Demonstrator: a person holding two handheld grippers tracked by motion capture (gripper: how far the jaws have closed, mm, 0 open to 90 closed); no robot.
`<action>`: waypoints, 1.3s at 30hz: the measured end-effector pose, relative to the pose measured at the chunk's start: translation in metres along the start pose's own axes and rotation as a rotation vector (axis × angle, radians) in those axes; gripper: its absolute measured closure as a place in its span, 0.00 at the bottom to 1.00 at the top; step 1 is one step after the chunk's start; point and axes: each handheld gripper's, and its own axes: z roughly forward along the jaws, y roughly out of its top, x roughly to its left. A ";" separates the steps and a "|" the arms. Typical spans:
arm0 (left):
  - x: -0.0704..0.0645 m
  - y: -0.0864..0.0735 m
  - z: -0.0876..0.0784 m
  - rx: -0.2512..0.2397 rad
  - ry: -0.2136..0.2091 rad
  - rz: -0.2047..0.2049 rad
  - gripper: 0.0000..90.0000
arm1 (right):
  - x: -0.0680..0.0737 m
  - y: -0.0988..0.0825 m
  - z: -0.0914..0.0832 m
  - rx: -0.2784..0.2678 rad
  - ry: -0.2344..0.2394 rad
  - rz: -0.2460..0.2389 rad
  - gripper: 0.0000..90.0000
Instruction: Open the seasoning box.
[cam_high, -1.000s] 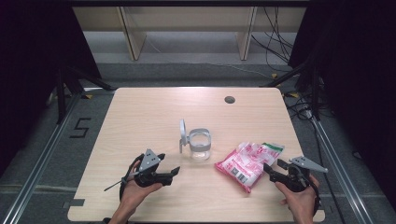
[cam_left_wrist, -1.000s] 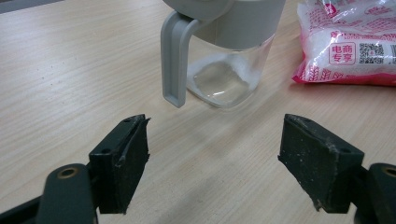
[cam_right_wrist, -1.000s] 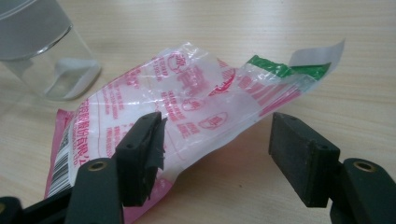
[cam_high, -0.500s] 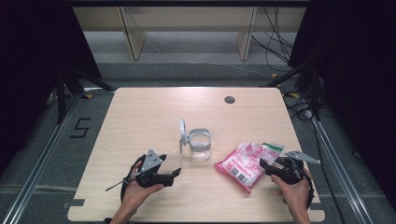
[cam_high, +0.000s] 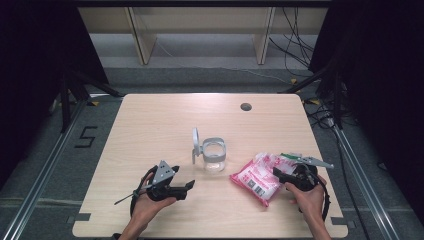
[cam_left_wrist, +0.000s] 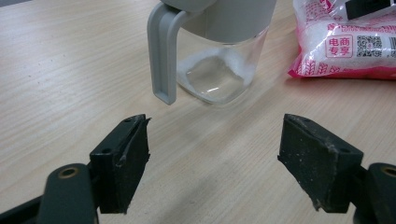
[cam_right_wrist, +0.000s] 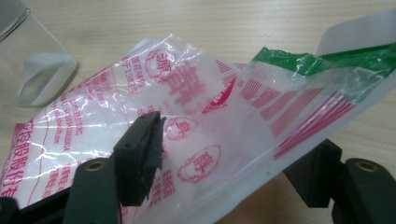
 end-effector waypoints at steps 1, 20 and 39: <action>-0.001 -0.001 0.000 0.001 0.002 0.006 0.26 | -0.004 0.001 0.003 -0.004 0.012 -0.022 0.43; -0.001 -0.002 0.003 0.016 -0.003 0.001 0.26 | -0.006 0.007 0.016 0.033 0.037 -0.038 0.77; -0.004 -0.002 0.004 0.005 -0.038 -0.018 0.26 | 0.003 0.013 0.011 -0.036 0.058 -0.115 1.00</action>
